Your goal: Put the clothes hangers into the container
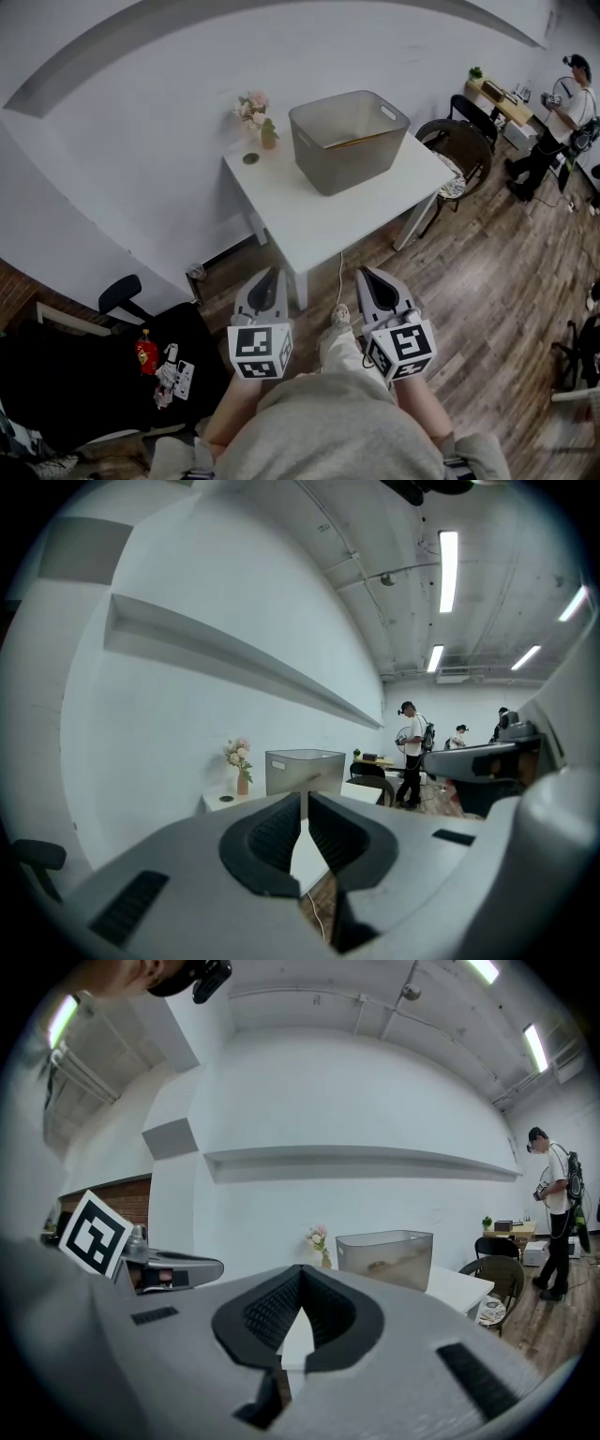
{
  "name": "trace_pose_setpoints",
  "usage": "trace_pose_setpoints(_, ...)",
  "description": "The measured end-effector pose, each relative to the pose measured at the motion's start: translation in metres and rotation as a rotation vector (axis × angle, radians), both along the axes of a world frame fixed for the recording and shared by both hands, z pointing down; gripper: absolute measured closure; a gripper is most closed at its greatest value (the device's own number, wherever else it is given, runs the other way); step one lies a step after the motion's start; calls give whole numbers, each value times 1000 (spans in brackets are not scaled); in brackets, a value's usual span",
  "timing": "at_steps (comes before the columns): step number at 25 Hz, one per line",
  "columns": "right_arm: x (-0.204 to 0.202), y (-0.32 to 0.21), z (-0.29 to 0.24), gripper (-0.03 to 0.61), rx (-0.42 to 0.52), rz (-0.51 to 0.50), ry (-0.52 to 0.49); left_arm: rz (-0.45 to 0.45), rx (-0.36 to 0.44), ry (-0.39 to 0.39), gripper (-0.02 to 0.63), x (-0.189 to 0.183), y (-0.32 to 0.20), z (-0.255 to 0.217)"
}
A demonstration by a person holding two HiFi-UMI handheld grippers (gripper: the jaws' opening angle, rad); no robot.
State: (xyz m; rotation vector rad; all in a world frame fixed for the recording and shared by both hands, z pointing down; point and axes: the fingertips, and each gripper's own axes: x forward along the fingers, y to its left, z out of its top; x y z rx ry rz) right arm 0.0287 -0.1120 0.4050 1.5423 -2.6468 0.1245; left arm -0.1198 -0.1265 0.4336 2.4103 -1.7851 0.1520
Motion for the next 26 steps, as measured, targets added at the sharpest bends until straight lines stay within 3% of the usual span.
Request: trace_pose_setpoints(26, 0, -7, 0, 577, 10, 14, 2, -2, -10, 6, 588, 3, -7, 2)
